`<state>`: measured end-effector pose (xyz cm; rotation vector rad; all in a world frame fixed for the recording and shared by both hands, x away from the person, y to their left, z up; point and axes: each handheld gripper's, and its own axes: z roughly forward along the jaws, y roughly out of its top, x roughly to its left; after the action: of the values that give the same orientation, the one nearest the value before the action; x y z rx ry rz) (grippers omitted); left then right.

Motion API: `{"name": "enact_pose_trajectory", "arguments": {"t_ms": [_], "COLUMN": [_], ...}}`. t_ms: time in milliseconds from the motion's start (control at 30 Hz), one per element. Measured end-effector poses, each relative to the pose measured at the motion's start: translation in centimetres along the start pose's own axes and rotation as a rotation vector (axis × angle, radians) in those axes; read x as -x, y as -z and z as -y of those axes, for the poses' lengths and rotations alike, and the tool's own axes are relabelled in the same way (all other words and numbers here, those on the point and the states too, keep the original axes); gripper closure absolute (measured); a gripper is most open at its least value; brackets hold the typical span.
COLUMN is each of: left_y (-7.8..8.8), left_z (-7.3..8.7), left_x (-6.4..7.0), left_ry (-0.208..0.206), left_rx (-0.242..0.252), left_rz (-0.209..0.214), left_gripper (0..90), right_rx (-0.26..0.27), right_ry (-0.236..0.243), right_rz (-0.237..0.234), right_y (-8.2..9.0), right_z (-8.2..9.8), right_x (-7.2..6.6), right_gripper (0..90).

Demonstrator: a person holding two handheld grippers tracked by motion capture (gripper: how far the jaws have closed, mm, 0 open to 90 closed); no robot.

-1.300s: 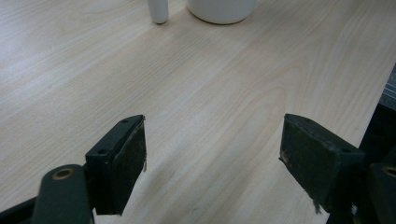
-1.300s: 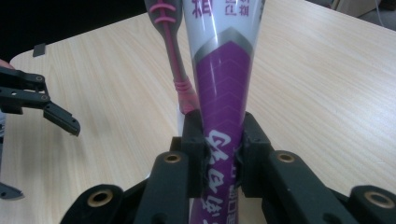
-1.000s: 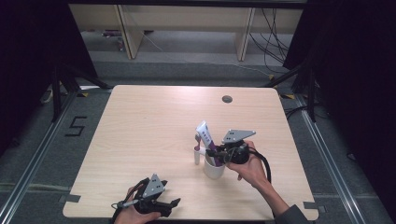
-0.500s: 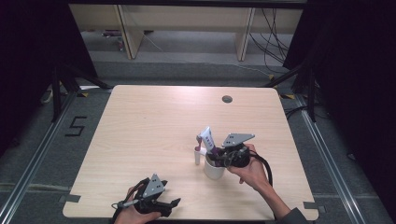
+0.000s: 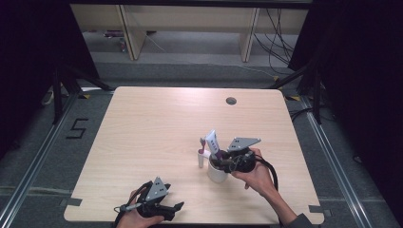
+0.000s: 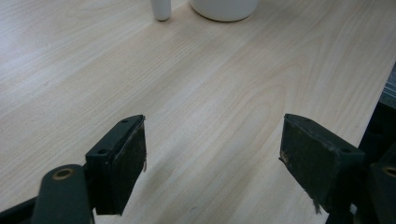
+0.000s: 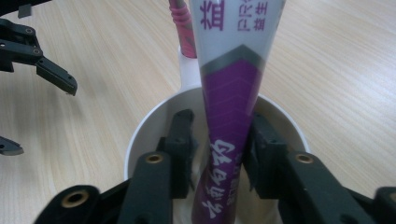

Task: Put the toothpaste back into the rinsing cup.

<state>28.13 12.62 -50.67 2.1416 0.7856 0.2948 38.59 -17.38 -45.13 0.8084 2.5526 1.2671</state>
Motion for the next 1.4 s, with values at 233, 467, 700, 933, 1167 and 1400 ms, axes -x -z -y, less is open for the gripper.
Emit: {"name": "enact_pose_trajectory", "arguments": {"t_ms": [233, 467, 700, 933, 1167, 1400], "left_y": [-0.1, 0.0, 0.0, 0.1, 0.2, 0.1], "left_z": [0.0, 0.0, -0.1, -0.1, -0.1, -0.1], "left_x": [0.0, 0.0, 0.1, 0.0, -0.2, -0.1], "left_ry": [0.007, -0.003, 0.011, 0.003, 0.001, 0.004], "left_rx": [0.018, 0.011, 0.023, 0.028, 0.03, 0.033], "left_rz": [-0.012, -0.02, -0.008, -0.013, -0.017, -0.021], "left_gripper": [22.4, 22.4, 22.4, 22.4, 22.4, 22.4], "right_rx": [0.033, 0.042, 0.084, 0.098, 0.126, 0.15], "right_ry": [0.012, -0.015, -0.007, -0.069, -0.06, -0.095], "right_rz": [0.002, 0.009, 0.038, 0.041, 0.068, 0.102], "right_y": [0.7, 1.5, 2.6, 3.7, 4.8, 5.8], "right_z": [-0.3, -0.5, -0.6, -0.5, -0.3, 0.1], "right_x": [0.1, 0.2, 0.6, 0.8, 1.7, 2.4], "right_gripper": [57.5, 54.8, 51.8, 47.7, 44.8, 41.1]}}
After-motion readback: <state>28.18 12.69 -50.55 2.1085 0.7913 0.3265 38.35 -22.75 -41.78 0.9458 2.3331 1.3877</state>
